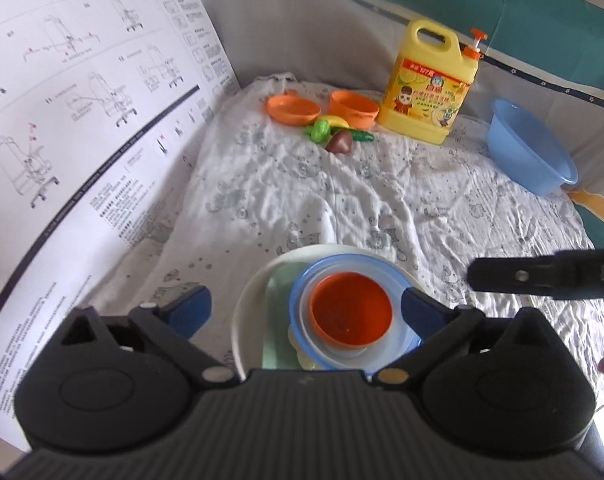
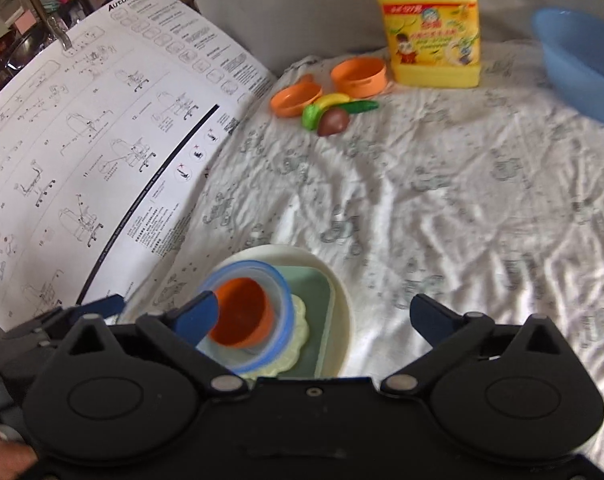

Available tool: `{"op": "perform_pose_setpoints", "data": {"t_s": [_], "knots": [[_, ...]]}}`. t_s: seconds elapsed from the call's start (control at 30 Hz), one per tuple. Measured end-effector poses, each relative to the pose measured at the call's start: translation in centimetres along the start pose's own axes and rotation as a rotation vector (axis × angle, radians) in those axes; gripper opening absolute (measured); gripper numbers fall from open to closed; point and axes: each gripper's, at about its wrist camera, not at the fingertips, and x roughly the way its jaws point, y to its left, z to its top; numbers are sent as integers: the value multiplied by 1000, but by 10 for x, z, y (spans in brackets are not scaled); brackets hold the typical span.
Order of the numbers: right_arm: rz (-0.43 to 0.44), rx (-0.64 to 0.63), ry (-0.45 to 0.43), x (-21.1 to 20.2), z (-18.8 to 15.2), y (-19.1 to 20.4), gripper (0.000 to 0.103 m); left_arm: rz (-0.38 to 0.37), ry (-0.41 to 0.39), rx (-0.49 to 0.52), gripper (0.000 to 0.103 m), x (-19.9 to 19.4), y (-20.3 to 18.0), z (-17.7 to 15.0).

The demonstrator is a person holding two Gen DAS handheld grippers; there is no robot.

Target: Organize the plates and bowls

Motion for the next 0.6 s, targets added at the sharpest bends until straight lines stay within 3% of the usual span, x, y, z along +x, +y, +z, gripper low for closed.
{"op": "perform_pose_setpoints", "data": {"t_s": [0.33,0.5,0.6], "knots": [[-59,-33,-86,-46,-31,-16,103,8,-62,60,103,-37,-9,-15],[-84,-138,-179,-71,-47,-8,103,-1,-106,82,103,-53,-17,-18],[-93,-166,-185,-76,-55,-7,103,-12,-120,94,103,-60,-20,-23]]}}
